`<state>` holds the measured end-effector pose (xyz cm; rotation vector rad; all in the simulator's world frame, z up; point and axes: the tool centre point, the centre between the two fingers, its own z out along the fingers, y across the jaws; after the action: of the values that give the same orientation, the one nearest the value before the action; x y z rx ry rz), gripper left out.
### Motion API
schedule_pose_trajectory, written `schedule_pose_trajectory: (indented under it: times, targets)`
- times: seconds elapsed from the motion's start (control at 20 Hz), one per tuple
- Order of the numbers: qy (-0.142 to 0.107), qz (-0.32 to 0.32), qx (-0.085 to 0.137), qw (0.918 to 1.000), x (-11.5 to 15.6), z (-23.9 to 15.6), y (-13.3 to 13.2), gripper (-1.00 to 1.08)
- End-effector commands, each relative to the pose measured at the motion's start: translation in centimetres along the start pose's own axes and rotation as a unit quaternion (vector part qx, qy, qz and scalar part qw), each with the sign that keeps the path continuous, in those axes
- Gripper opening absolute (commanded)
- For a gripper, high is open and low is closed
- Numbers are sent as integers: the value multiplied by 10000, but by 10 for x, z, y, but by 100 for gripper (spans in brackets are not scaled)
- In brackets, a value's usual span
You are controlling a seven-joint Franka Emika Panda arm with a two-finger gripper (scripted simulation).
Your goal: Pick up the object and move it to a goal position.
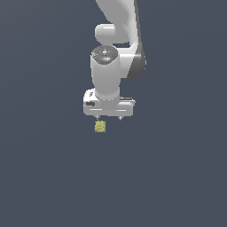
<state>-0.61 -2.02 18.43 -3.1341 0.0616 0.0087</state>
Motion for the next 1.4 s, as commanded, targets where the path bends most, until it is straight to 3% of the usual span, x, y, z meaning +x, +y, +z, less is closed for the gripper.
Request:
schedule_pose_trajectory:
  times: [0.0, 0.95, 1.35]
  targets:
    - [-3, -8, 1, 10000, 0, 1, 0, 100]
    - [24, -247, -29, 9997, -38, 82, 52, 100]
    - [22, -274, -34, 9996, -45, 92, 58, 100]
